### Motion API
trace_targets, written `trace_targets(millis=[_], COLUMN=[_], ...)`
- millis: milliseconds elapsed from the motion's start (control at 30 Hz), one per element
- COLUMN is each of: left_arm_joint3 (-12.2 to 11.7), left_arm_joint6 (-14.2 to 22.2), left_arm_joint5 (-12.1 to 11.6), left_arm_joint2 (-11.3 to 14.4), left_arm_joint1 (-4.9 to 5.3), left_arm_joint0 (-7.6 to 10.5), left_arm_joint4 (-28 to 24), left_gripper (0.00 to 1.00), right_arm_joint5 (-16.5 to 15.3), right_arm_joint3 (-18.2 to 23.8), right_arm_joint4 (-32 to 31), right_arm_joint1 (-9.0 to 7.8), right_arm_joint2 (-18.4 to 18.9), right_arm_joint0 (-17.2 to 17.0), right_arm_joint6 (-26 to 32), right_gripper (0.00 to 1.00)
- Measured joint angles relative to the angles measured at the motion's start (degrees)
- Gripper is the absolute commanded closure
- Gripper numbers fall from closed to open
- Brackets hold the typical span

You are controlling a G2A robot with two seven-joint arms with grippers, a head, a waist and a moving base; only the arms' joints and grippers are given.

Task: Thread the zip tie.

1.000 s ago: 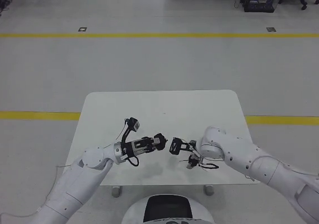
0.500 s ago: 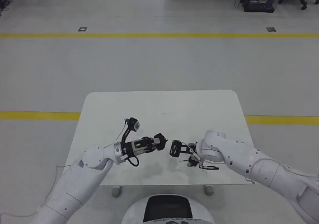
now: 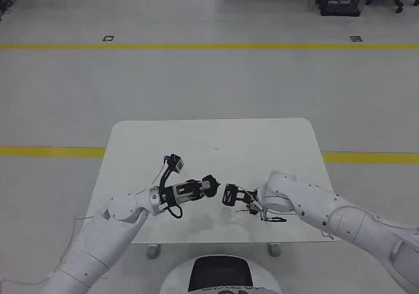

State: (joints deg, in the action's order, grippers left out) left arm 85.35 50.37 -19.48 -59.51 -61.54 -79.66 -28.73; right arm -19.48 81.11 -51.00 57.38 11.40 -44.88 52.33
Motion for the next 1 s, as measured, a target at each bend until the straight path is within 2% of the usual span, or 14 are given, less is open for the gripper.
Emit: trace_targets(millis=[100, 367, 433, 567, 633, 867, 1000], left_arm_joint3=[0.00, 0.00, 0.00, 0.00, 0.00, 0.00, 0.00], left_arm_joint6=[0.00, 0.00, 0.00, 0.00, 0.00, 0.00, 0.00], left_arm_joint5=[0.00, 0.00, 0.00, 0.00, 0.00, 0.00, 0.00], left_arm_joint2=[0.00, 0.00, 0.00, 0.00, 0.00, 0.00, 0.00], left_arm_joint1=[0.00, 0.00, 0.00, 0.00, 0.00, 0.00, 0.00], left_arm_joint0=[0.00, 0.00, 0.00, 0.00, 0.00, 0.00, 0.00], left_arm_joint4=[0.00, 0.00, 0.00, 0.00, 0.00, 0.00, 0.00], left_gripper=[1.00, 1.00, 1.00, 1.00, 1.00, 1.00, 1.00], right_arm_joint5=[0.00, 0.00, 0.00, 0.00, 0.00, 0.00, 0.00], right_arm_joint3=[-1.43, -5.32, -6.26, -8.16, -9.09, -11.50, -12.17], right_arm_joint4=[0.22, -0.11, -0.42, -0.61, -0.71, -0.95, -1.88], right_arm_joint1=[0.52, 3.05, 3.75, 4.86, 5.36, 6.75, 7.40], right_arm_joint2=[-0.94, -1.66, -1.66, -1.66, -1.66, -1.66, -1.66], right_arm_joint0=[0.51, -0.10, -0.28, -0.42, -0.49, -0.66, -0.76], right_arm_joint6=[-0.76, -0.84, -0.70, -1.04, -1.22, -1.39, -1.01], right_gripper=[0.89, 0.87, 0.82, 0.80, 0.73, 0.73, 0.77])
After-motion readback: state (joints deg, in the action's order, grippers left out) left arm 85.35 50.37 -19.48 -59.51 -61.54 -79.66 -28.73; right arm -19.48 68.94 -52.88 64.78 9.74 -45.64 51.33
